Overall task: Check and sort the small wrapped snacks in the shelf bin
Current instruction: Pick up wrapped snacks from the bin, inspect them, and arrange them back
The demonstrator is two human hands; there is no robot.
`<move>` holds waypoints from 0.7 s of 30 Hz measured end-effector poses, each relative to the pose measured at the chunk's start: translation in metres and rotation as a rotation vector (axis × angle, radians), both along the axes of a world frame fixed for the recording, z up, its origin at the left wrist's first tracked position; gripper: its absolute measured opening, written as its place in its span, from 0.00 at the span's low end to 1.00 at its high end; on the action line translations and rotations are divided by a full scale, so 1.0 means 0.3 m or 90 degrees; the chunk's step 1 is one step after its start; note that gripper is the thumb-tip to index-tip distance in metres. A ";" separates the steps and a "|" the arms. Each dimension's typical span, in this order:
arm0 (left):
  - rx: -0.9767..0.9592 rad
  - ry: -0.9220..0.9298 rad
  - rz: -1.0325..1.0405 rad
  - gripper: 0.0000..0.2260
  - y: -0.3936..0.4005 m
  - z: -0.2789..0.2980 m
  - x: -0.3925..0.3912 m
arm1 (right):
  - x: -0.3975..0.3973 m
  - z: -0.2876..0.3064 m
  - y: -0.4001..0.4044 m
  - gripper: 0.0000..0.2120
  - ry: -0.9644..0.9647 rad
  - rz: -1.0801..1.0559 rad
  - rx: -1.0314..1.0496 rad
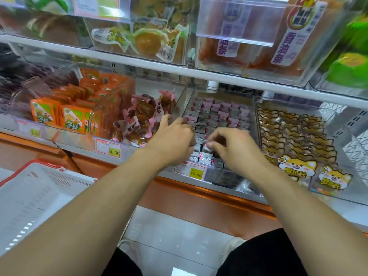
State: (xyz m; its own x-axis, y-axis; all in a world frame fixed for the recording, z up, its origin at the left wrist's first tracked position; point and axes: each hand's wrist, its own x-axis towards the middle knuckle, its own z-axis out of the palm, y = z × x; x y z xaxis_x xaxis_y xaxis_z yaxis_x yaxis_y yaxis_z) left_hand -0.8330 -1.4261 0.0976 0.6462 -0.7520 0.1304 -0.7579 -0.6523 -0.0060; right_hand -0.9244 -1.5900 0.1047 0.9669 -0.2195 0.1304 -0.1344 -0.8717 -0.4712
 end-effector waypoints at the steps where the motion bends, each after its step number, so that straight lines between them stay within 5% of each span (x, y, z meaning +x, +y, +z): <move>1: 0.001 0.002 -0.003 0.10 -0.001 0.000 0.000 | 0.007 -0.003 0.005 0.04 0.051 0.008 -0.050; 6: -0.052 -0.030 -0.002 0.09 -0.013 -0.017 -0.014 | 0.020 -0.007 0.014 0.11 0.093 0.004 -0.144; 11: -0.374 0.009 0.031 0.07 0.001 0.015 -0.033 | -0.008 0.000 0.000 0.13 0.001 0.005 -0.034; 16: -0.701 0.124 0.038 0.04 0.074 0.101 -0.066 | -0.040 0.050 0.026 0.23 -0.153 0.066 0.263; 21: -0.701 0.230 -0.021 0.04 0.104 0.119 -0.140 | -0.063 0.051 0.114 0.15 -0.182 0.168 0.428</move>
State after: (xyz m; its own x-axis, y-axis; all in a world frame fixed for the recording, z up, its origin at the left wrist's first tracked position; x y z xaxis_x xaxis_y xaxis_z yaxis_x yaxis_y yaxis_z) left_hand -0.8751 -1.3948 0.1335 0.7616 -0.3637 0.5363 -0.6160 -0.1494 0.7734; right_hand -0.9432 -1.5556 0.1199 0.9468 -0.1069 0.3037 0.2451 -0.3725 -0.8951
